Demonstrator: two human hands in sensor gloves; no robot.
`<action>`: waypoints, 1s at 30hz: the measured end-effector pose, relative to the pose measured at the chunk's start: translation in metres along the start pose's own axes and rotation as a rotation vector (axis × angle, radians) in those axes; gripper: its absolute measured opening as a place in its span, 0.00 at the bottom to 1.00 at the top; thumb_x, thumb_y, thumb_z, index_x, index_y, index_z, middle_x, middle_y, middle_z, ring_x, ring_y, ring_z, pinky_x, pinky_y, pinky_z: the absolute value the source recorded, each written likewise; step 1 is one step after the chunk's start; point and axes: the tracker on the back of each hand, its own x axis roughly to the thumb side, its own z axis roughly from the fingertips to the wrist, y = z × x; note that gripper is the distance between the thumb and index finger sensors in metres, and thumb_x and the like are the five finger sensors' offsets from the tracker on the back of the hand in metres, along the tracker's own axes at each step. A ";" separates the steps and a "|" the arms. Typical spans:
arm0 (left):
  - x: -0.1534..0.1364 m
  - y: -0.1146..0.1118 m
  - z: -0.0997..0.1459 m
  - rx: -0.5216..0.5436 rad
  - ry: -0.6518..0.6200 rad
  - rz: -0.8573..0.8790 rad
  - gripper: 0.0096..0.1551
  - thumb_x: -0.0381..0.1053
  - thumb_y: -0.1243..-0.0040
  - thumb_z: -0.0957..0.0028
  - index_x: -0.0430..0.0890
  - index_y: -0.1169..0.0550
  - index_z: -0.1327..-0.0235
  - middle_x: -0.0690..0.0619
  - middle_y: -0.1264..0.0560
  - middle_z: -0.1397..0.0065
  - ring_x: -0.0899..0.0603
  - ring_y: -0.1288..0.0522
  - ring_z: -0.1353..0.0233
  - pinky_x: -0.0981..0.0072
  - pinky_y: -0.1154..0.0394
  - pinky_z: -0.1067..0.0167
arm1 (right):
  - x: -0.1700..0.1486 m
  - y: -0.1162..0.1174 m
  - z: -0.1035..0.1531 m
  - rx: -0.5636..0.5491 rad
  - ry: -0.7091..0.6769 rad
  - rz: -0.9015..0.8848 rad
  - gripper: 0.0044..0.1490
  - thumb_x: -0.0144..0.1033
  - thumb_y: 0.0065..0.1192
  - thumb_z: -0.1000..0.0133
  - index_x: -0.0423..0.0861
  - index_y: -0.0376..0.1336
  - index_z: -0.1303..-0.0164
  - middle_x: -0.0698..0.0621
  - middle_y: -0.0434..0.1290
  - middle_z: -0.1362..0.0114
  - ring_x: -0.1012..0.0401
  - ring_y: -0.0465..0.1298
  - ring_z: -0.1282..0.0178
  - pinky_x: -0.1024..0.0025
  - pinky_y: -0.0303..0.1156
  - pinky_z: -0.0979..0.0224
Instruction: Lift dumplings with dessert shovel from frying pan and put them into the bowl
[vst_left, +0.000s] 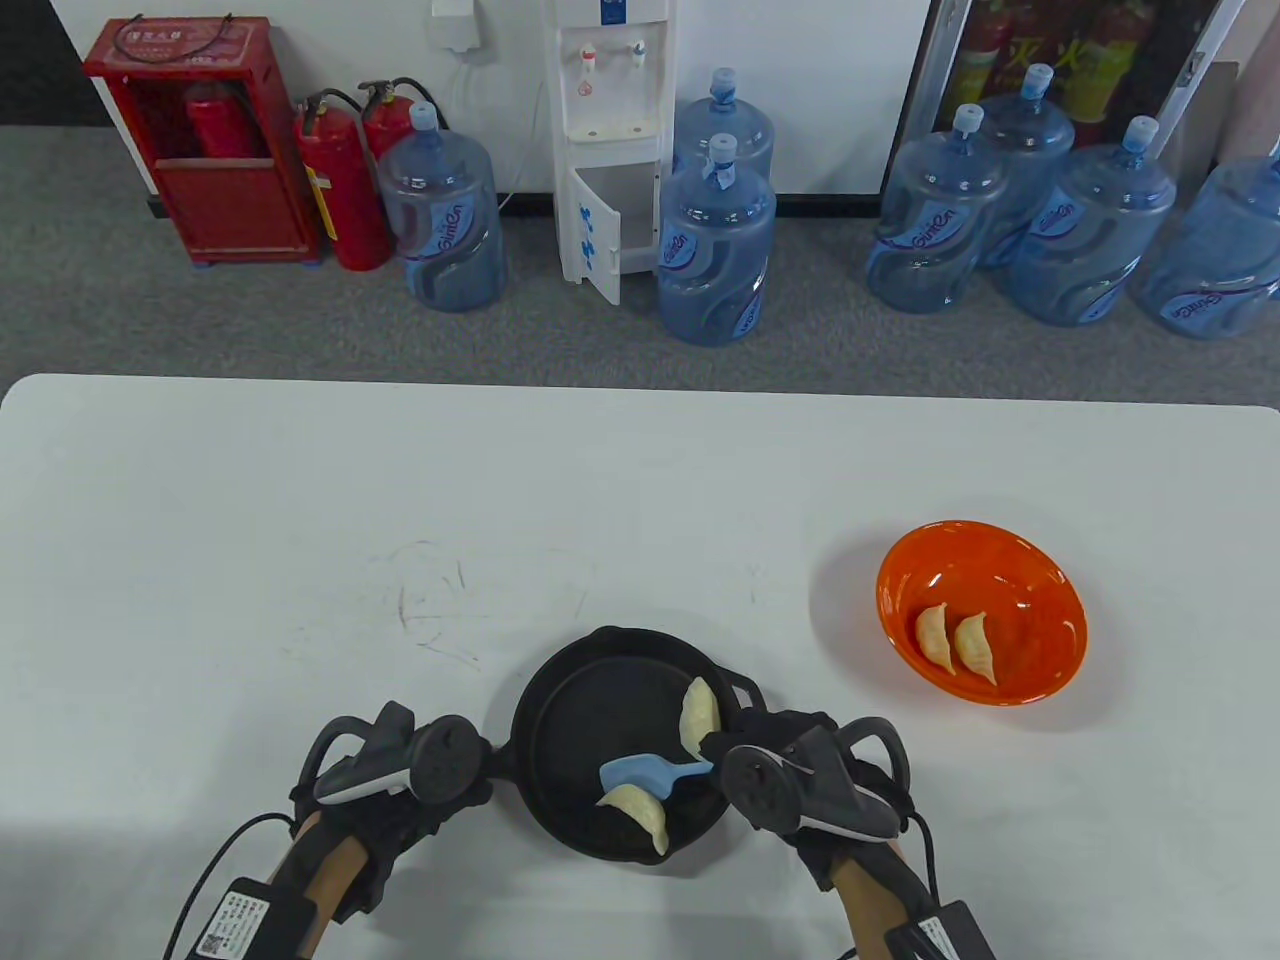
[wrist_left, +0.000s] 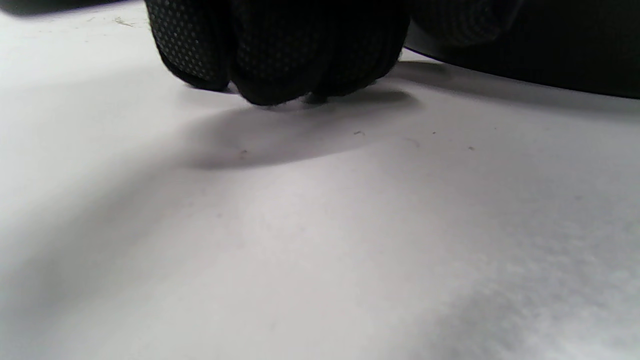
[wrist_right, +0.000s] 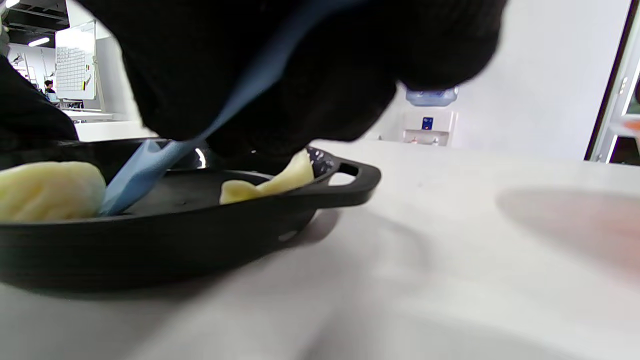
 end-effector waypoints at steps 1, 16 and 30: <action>0.000 0.000 0.000 0.000 0.000 0.000 0.30 0.61 0.49 0.46 0.52 0.30 0.32 0.60 0.23 0.44 0.51 0.19 0.49 0.48 0.27 0.29 | -0.002 -0.001 0.000 0.019 0.002 -0.011 0.23 0.51 0.70 0.42 0.60 0.75 0.37 0.55 0.82 0.38 0.61 0.83 0.57 0.61 0.80 0.51; 0.000 0.000 0.000 -0.001 0.001 0.000 0.30 0.61 0.49 0.46 0.52 0.30 0.32 0.60 0.23 0.44 0.51 0.19 0.49 0.48 0.27 0.29 | -0.006 0.004 -0.003 0.194 -0.032 -0.127 0.24 0.53 0.68 0.40 0.58 0.76 0.36 0.53 0.82 0.41 0.63 0.82 0.61 0.64 0.80 0.55; 0.000 0.000 0.000 -0.001 -0.002 0.001 0.30 0.62 0.49 0.46 0.52 0.30 0.32 0.59 0.23 0.44 0.51 0.19 0.49 0.48 0.27 0.29 | -0.020 0.007 -0.005 0.174 0.029 -0.407 0.25 0.52 0.64 0.37 0.55 0.75 0.33 0.51 0.82 0.43 0.64 0.80 0.65 0.67 0.79 0.59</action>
